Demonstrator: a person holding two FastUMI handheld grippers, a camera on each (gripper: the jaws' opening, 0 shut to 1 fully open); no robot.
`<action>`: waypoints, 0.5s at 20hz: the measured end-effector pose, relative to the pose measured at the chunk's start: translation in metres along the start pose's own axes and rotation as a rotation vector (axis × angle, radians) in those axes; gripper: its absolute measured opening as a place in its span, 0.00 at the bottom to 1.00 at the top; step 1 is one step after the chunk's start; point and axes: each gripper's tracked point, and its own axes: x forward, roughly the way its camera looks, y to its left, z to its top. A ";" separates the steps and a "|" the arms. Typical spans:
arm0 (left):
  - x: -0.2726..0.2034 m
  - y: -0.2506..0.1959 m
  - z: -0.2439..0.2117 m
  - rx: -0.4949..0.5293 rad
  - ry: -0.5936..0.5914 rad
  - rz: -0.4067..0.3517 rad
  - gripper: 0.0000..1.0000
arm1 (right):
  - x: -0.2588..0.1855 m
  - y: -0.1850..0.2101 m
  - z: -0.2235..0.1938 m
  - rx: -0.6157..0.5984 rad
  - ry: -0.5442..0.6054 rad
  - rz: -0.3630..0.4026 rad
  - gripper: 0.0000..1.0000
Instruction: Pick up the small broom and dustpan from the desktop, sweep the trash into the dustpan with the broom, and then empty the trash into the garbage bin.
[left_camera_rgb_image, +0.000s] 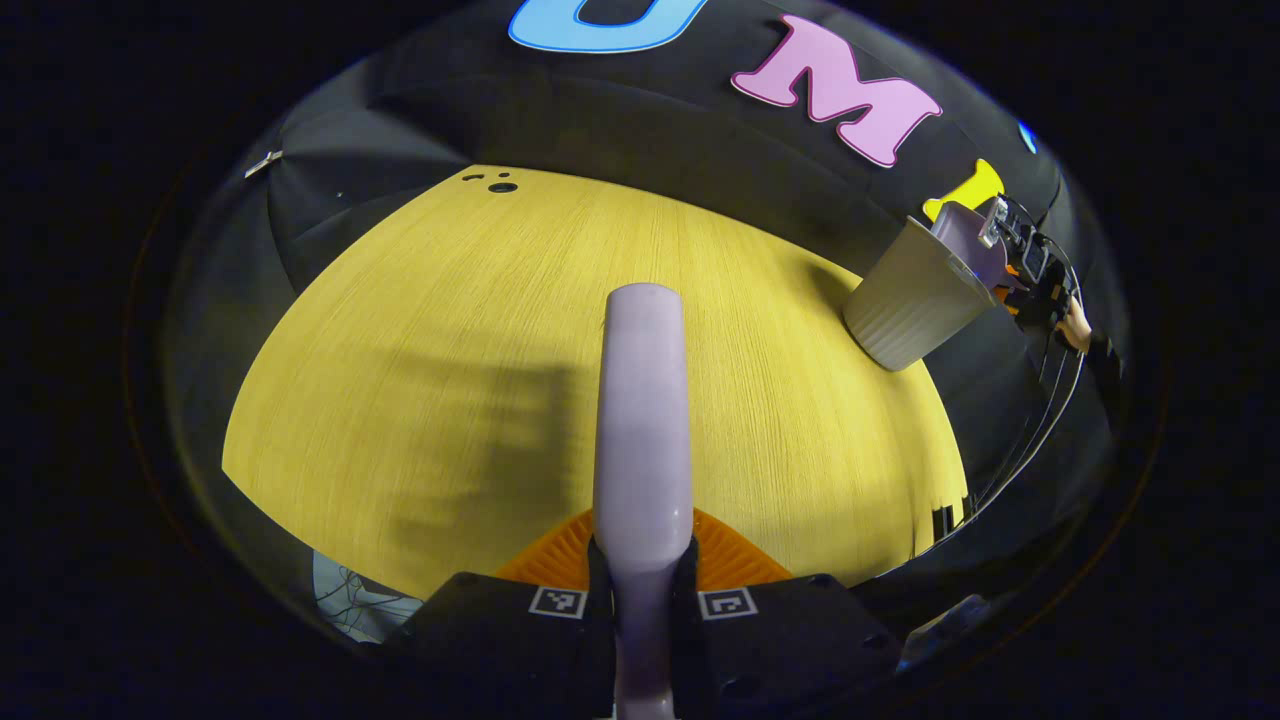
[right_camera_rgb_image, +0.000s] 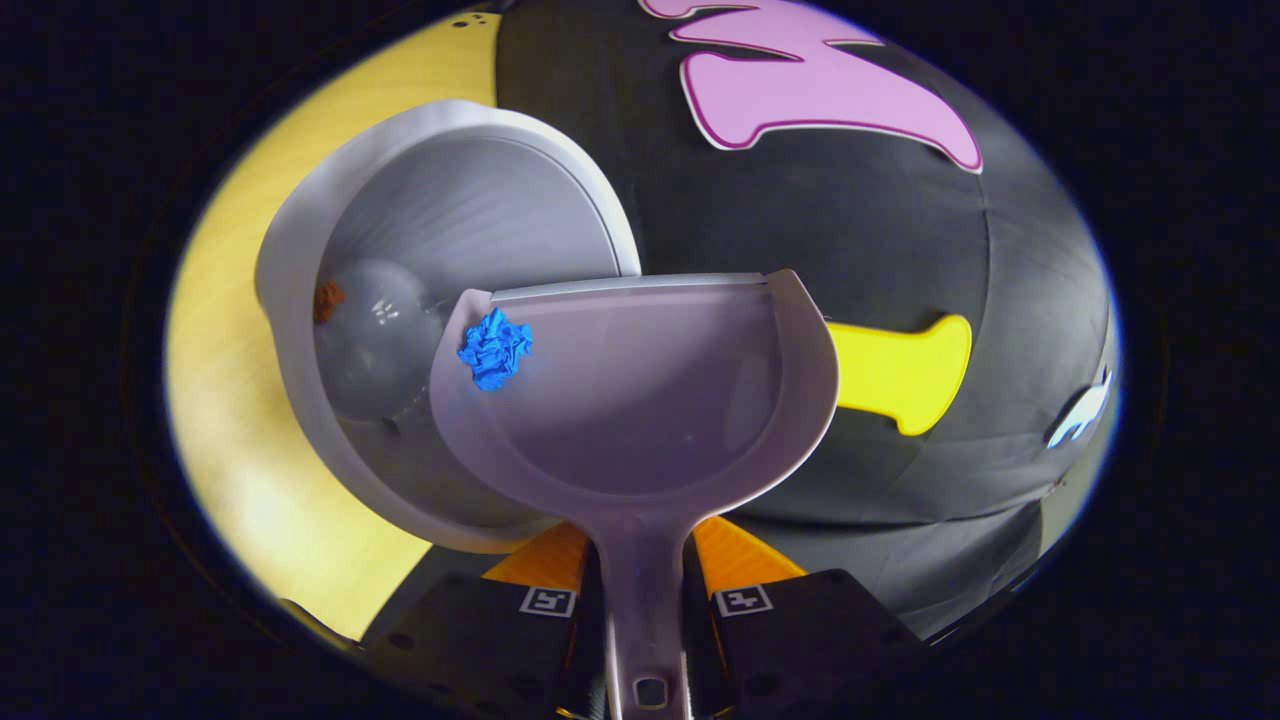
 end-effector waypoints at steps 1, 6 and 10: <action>0.001 -0.001 0.000 0.002 0.000 -0.003 0.26 | 0.000 0.002 0.002 -0.049 -0.010 -0.009 0.35; 0.005 -0.005 0.002 -0.009 -0.003 -0.011 0.25 | 0.003 0.002 0.002 -0.176 -0.045 -0.025 0.35; 0.006 -0.006 -0.002 -0.011 0.002 -0.012 0.26 | -0.001 0.005 -0.001 -0.124 -0.028 -0.002 0.39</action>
